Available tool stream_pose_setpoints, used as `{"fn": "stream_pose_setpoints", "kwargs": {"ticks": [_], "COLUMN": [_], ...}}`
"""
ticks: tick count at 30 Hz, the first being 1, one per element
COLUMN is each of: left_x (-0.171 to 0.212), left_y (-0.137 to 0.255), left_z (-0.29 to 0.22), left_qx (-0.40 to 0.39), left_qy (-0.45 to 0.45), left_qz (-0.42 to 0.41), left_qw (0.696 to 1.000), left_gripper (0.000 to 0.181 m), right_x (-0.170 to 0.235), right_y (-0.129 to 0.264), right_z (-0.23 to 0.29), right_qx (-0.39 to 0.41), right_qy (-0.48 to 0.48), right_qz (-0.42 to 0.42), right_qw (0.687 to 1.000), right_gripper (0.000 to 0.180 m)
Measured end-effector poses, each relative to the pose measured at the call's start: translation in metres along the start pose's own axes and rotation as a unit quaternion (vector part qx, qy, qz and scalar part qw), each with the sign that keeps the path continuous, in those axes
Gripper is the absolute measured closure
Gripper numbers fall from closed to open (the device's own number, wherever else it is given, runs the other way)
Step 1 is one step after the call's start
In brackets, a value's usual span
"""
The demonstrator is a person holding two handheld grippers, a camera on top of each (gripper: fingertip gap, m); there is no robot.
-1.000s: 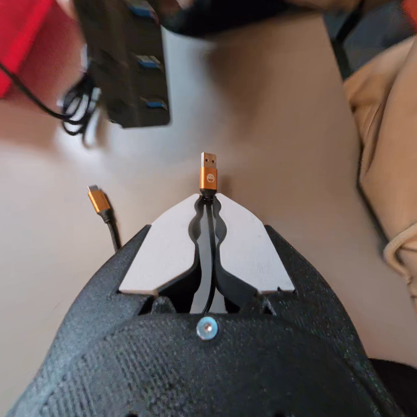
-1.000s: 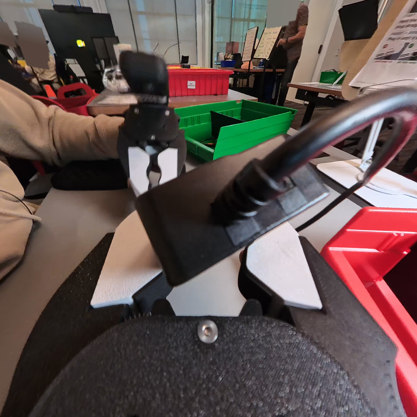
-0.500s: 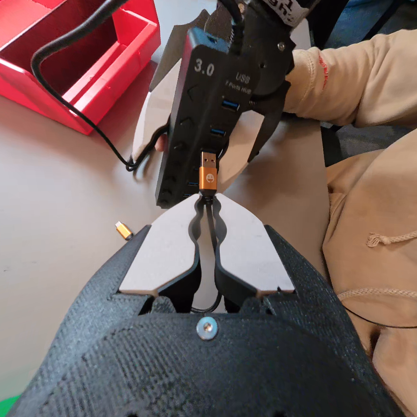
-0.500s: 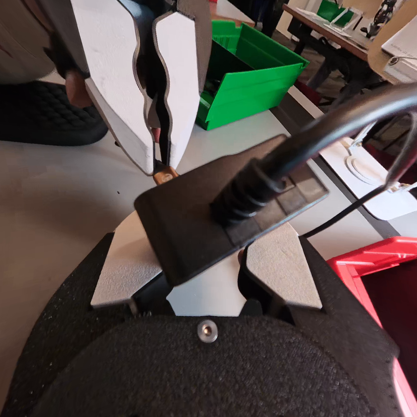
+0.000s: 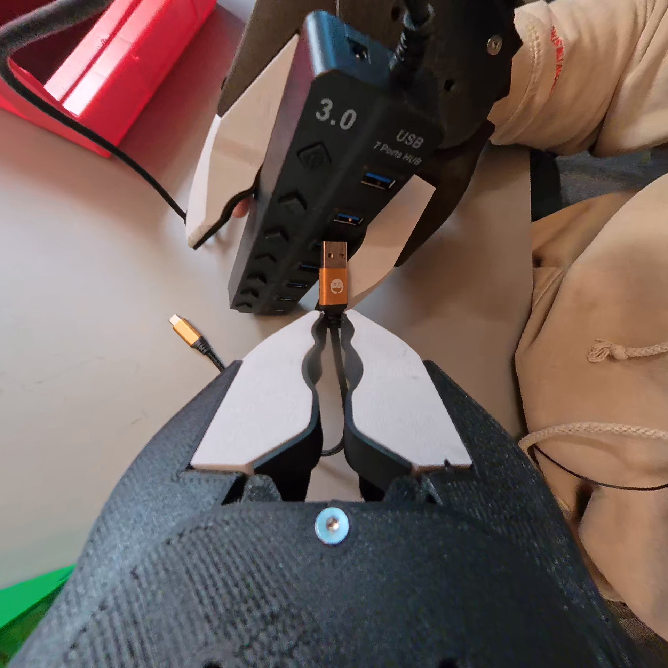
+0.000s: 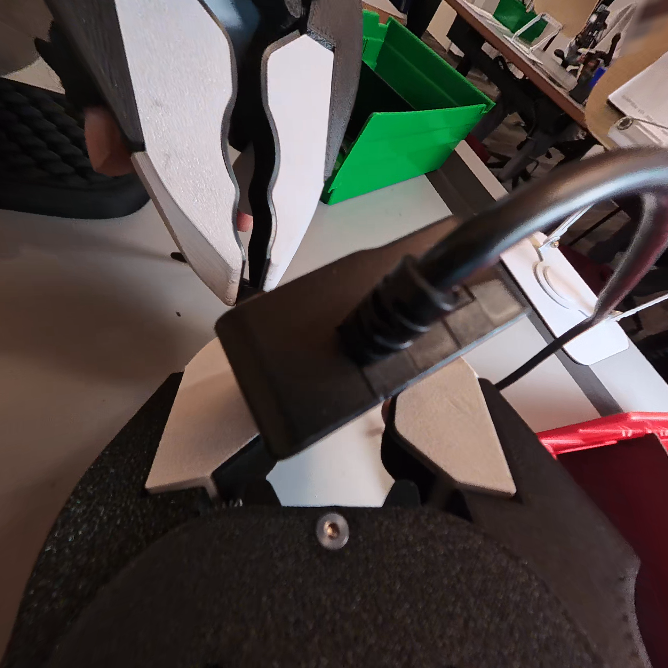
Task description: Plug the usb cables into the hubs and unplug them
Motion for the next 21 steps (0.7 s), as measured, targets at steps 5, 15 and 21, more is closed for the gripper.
{"fn": "stream_pose_setpoints", "kwargs": {"ticks": [5,15,21], "left_x": [0.004,0.011,0.013], "left_y": [0.001,0.001,0.001], "left_z": [0.001,-0.001,-0.003], "left_qx": [-0.005,0.003,-0.011], "left_qy": [0.006,0.006,-0.003], "left_qz": [0.026,0.064,0.087], "left_qw": [1.0,0.998,0.996], "left_gripper": [0.173,0.173,0.173], "right_x": [-0.002,-0.006,-0.009], "right_y": [-0.001,-0.006,-0.007], "right_z": [0.004,0.014,0.017], "right_qx": [0.014,0.037,0.033], "right_qy": [0.033,0.095,0.099], "right_qz": [0.013,0.04,0.039], "right_qw": [0.999,0.994,0.994], "right_gripper": [0.112,0.111,0.111]}}
Point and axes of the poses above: each gripper's, where its closed fingertips meet, y back along the fingers, x out of its underside, z = x × y across the jaws, the point moved 6 cm from there along y, back along the fingers, and after that the axes turned 4 degrees about y, right-handed, at the moved point
